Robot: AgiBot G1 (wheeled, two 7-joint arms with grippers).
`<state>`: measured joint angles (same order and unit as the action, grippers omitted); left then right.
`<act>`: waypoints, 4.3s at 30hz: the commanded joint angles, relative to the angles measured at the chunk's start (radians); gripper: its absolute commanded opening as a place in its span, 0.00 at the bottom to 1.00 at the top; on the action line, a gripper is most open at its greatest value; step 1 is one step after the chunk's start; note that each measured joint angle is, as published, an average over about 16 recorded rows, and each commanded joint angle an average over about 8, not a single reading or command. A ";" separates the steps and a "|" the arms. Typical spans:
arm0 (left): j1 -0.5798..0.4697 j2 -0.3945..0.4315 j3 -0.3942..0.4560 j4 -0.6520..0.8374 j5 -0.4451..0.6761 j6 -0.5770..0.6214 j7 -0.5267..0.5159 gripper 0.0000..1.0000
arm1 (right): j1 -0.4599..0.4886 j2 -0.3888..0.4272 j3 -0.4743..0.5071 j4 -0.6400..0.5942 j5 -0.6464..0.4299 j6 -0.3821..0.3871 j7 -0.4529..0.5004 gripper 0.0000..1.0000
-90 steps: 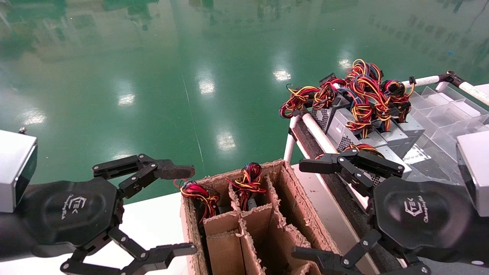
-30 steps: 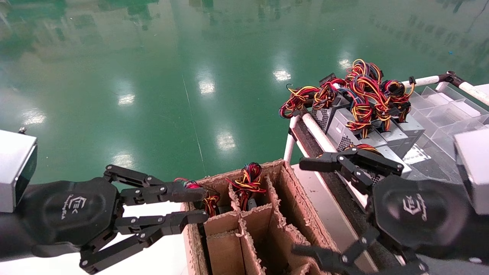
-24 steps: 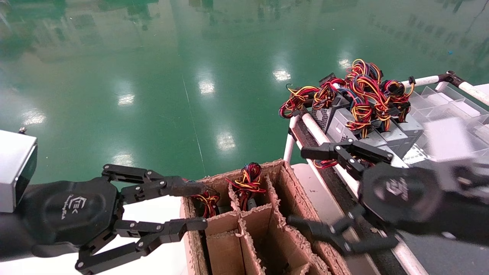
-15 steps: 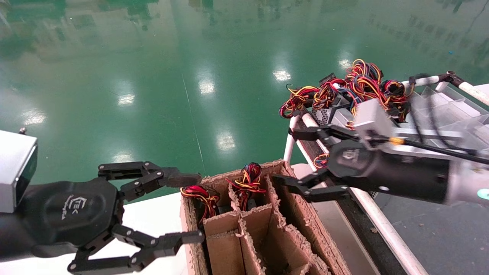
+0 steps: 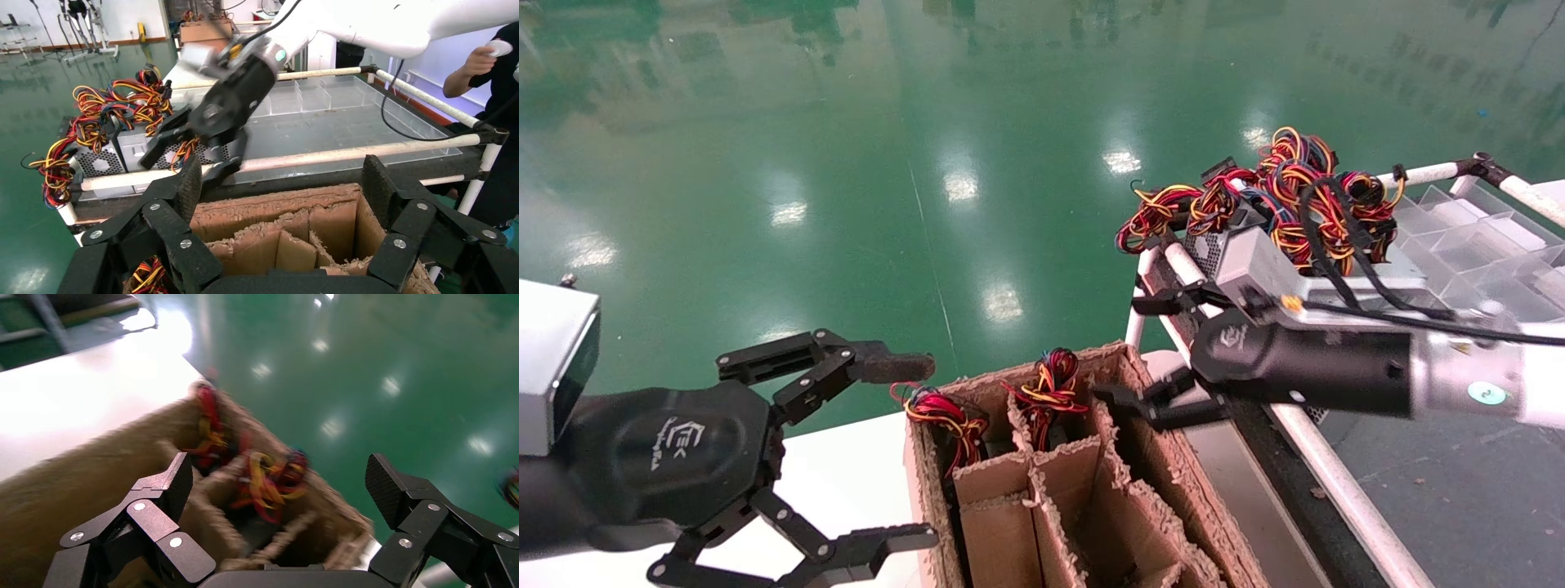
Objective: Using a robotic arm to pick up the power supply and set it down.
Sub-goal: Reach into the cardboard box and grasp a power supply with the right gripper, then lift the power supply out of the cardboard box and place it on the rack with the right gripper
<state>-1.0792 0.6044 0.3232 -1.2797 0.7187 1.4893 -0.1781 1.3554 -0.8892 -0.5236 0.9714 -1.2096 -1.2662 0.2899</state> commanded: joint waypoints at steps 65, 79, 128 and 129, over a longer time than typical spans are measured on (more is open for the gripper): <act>-0.001 -0.001 0.003 0.000 -0.002 -0.001 0.002 1.00 | 0.162 -0.316 -0.082 -0.689 -0.080 -0.068 -0.246 0.00; -0.001 -0.001 0.004 0.000 -0.003 -0.001 0.002 1.00 | 0.168 -0.312 -0.054 -0.738 -0.037 -0.104 -0.279 0.00; -0.002 -0.002 0.006 0.000 -0.004 -0.002 0.003 1.00 | 0.211 0.022 0.139 -0.123 0.191 -0.089 0.011 0.00; -0.002 -0.002 0.006 0.000 -0.004 -0.002 0.003 1.00 | 0.212 0.030 0.143 -0.113 0.193 -0.082 0.018 0.00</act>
<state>-1.0809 0.6020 0.3296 -1.2794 0.7145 1.4869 -0.1749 1.5701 -0.8589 -0.3808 0.8482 -1.0182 -1.3522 0.3028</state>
